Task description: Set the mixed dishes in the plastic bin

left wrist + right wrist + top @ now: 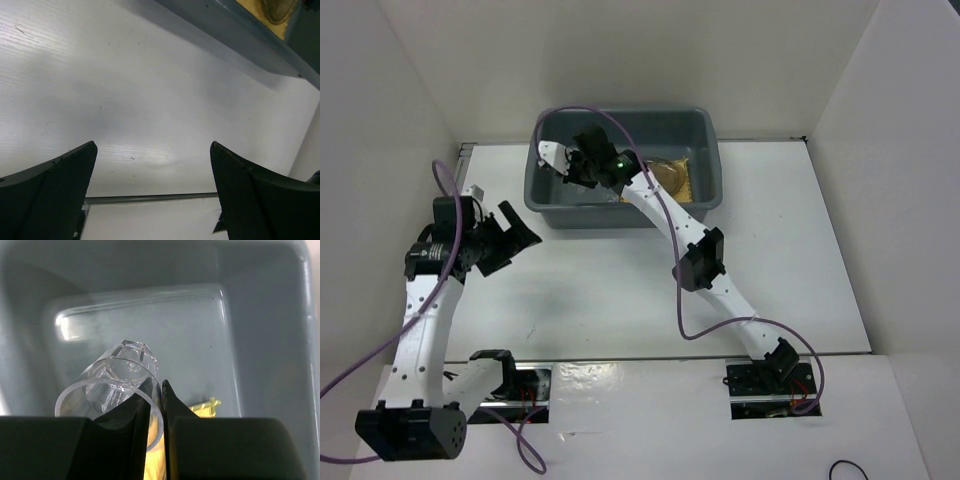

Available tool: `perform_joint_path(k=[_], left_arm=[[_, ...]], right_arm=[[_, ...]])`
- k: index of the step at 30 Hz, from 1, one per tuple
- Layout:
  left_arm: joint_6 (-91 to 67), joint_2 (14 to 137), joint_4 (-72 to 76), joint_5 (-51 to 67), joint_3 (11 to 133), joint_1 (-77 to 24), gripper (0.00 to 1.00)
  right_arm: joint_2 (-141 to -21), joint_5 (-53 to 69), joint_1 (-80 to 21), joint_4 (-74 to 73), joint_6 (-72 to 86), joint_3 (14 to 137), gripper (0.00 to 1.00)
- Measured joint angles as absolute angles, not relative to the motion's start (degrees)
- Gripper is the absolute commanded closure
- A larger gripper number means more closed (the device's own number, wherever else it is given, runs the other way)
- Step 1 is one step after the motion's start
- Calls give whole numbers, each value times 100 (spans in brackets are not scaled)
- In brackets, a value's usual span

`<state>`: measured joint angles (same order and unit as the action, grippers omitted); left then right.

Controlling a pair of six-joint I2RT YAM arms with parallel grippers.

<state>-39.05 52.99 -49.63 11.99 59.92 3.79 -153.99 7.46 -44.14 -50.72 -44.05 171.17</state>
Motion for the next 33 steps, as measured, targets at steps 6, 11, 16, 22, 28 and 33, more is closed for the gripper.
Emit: perform_joint_path(k=[6,11,16,22,28,33], left_arm=[[-3402,5994,-5078,1149,6163,436,0],[-3144,6180,-5151,1111,6169,458,0],[-3052,6191,-5170,1068,6224,460,0],[-3011,6198,-5190,1055,6228,460,0],[-3009,6202,-5188,1055,6226,460,0],[-3013,6226,-5186,1061,6226,460,0]], right_arm=[[-15893,537,-4423,-4493,-4770,16761,87],[-16300,346,-4425,-4329,-5041,16671,84],[-16346,224,-4429,-4217,-5227,16667,69],[-16392,211,-4431,-4204,-5258,16800,53],[-16514,252,-4434,-4180,-5089,17563,40],[-16433,390,-4434,-4005,-4941,17747,34]])
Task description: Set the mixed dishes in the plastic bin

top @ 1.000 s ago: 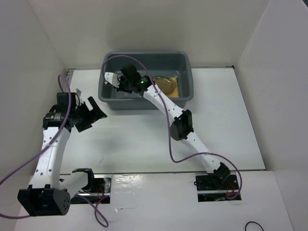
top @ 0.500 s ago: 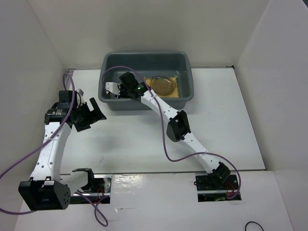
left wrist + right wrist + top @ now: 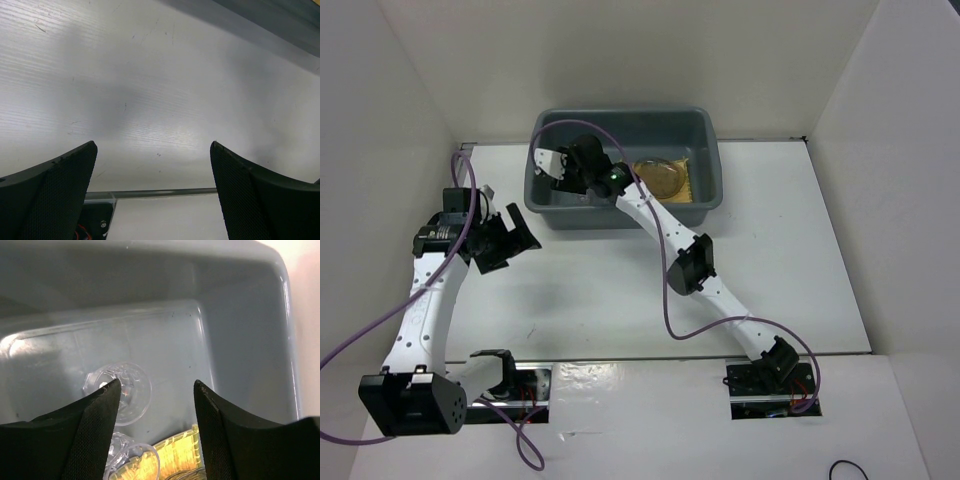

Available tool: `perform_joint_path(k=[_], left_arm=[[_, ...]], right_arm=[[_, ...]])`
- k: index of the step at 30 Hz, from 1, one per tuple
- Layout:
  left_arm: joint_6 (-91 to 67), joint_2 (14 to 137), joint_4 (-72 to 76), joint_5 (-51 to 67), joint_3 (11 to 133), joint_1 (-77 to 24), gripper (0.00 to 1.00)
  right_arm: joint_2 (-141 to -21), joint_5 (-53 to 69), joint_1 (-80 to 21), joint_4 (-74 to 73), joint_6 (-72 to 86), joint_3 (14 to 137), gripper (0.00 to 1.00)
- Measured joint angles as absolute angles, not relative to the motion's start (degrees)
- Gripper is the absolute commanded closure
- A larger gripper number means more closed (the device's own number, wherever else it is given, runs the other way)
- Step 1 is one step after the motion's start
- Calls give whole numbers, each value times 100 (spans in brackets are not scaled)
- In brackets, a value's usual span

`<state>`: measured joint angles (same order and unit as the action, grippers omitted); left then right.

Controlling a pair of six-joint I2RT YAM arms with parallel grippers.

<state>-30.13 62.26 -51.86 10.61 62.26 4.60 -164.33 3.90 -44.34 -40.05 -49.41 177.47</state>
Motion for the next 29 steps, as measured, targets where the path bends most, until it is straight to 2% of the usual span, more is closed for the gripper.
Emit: perform_joint_path(k=[5,12,15,17,20,26,29], left_arm=[[-3013,6252,-5183,1061,6226,460,0],[-3013,6237,-5183,908,6226,460,0],[-3013,6200,-5183,722,6226,460,0],[-3015,6173,-5151,607,6226,460,0],[-3041,6051,-4952,471,6182,464,0],[-3306,5238,-4412,377,5669,556,0],[-3378,4858,-3992,390,5419,574,0]], right_arm=[[-16346,486,-4434,-4016,-4827,17747,33],[-15882,60,-4305,-4003,-4027,17747,22],[-15428,99,-3962,-4425,-3369,17747,18],[-15095,215,-3529,-4882,-2930,17747,15],[-14665,438,-2515,-5697,-2364,17788,1],[-13775,534,-486,-6772,-2038,16905,1],[-13013,683,145,-7072,-2049,15902,1]])
